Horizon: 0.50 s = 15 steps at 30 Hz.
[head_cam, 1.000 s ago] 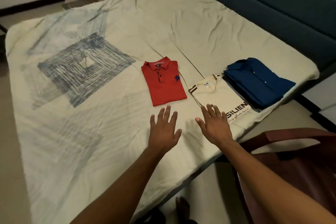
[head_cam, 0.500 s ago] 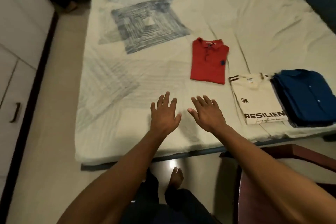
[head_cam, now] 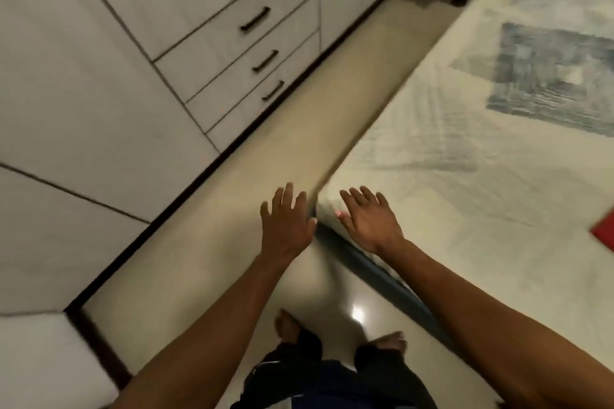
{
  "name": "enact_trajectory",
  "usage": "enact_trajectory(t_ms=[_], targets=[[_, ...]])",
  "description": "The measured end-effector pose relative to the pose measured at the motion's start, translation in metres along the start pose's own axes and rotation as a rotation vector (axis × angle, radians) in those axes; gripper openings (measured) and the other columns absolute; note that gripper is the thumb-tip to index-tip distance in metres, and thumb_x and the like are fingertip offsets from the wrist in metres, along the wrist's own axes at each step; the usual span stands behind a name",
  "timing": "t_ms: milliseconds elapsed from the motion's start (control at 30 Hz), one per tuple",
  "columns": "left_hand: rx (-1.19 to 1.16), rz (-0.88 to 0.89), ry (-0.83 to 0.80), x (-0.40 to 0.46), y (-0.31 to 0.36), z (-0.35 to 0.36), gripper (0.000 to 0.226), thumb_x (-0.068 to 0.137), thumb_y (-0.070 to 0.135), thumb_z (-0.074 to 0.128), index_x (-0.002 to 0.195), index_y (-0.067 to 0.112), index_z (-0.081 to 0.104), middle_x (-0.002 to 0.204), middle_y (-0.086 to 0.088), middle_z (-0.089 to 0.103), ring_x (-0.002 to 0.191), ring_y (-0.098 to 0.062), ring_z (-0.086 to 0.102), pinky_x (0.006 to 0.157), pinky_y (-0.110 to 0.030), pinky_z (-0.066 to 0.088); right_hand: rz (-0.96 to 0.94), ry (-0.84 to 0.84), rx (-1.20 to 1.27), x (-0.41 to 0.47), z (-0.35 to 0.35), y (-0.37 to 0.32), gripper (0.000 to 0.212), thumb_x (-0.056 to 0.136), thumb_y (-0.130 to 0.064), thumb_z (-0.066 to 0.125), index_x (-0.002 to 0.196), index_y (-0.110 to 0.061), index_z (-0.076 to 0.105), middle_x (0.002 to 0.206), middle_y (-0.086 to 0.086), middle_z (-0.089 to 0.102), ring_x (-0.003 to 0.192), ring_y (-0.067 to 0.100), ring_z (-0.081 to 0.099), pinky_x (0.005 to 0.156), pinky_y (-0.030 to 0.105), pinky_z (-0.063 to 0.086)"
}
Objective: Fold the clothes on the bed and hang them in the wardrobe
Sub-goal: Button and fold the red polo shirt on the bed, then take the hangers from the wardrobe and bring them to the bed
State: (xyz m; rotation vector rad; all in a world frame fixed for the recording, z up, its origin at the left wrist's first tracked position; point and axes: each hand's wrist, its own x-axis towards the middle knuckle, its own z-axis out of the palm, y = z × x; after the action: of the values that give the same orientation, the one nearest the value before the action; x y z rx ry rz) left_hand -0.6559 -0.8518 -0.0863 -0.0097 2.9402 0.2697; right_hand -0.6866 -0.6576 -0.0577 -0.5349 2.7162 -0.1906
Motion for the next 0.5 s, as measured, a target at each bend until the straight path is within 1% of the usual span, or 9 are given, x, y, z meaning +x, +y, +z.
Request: enact_trajectory(t_ms=[33,100,133,200,267,400,500], targets=[[0.001,-0.047,0.038,-0.006,-0.036,-0.007,0.066,0.095,0.046,0.055,0.152,0.017,0.036,0.165,-0.013,0.018,0.15,-0.033,0.019,0.115,-0.058,0.022,-0.062,0.001,-0.009,0.02,-0.001,-0.033,0.082,0.091,-0.058,-0.006,0.153,-0.017,0.03,0.158,0.007,0.035,0.148,0.028,0.024,0.117,0.046,0.02],[-0.02,-0.124,0.085,-0.013,-0.084,-0.018,0.065,0.091,0.043,0.063,0.146,0.014,0.046,0.16,-0.016,0.029,0.146,-0.037,0.03,0.11,-0.062,0.028,-0.151,0.01,-0.006,0.048,-0.002,-0.08,0.07,0.1,-0.056,0.005,0.154,-0.017,0.028,0.159,0.007,0.032,0.149,0.028,0.022,0.119,0.047,0.018],[-0.028,-0.181,0.108,-0.02,-0.115,-0.026,0.065,0.09,0.043,0.064,0.145,0.013,0.048,0.159,-0.017,0.032,0.145,-0.038,0.032,0.109,-0.062,0.03,-0.207,0.011,-0.008,0.065,-0.003,-0.112,0.065,0.104,-0.055,0.011,0.155,-0.018,0.027,0.16,0.007,0.031,0.15,0.028,0.02,0.119,0.047,0.017],[-0.026,-0.286,0.153,-0.031,-0.165,-0.042,0.064,0.092,0.044,0.061,0.147,0.014,0.045,0.161,-0.015,0.029,0.147,-0.036,0.028,0.111,-0.061,0.027,-0.306,0.027,-0.018,0.091,-0.004,-0.167,0.062,0.106,-0.054,0.018,0.156,-0.019,0.026,0.161,0.006,0.03,0.151,0.028,0.019,0.12,0.048,0.015],[-0.026,-0.375,0.182,-0.039,-0.203,-0.06,0.065,0.096,0.047,0.054,0.151,0.017,0.039,0.163,-0.013,0.022,0.15,-0.034,0.021,0.115,-0.059,0.022,-0.389,0.049,-0.027,0.11,-0.012,-0.213,0.061,0.106,-0.054,0.019,0.156,-0.019,0.027,0.161,0.006,0.031,0.151,0.028,0.02,0.121,0.048,0.016],[-0.026,-0.543,0.323,-0.057,-0.274,-0.097,0.063,0.095,0.045,0.058,0.148,0.015,0.044,0.161,-0.015,0.028,0.148,-0.035,0.026,0.113,-0.06,0.027,-0.57,0.105,-0.045,0.145,-0.031,-0.305,0.059,0.105,-0.052,0.022,0.154,-0.018,0.03,0.158,0.006,0.035,0.15,0.027,0.022,0.12,0.049,0.021],[-0.033,-0.662,0.39,-0.069,-0.314,-0.123,0.062,0.096,0.045,0.055,0.15,0.016,0.041,0.162,-0.013,0.025,0.15,-0.032,0.022,0.114,-0.058,0.027,-0.689,0.141,-0.054,0.167,-0.047,-0.363,0.057,0.106,-0.049,0.023,0.153,-0.017,0.029,0.158,0.005,0.035,0.15,0.027,0.022,0.121,0.049,0.02]])
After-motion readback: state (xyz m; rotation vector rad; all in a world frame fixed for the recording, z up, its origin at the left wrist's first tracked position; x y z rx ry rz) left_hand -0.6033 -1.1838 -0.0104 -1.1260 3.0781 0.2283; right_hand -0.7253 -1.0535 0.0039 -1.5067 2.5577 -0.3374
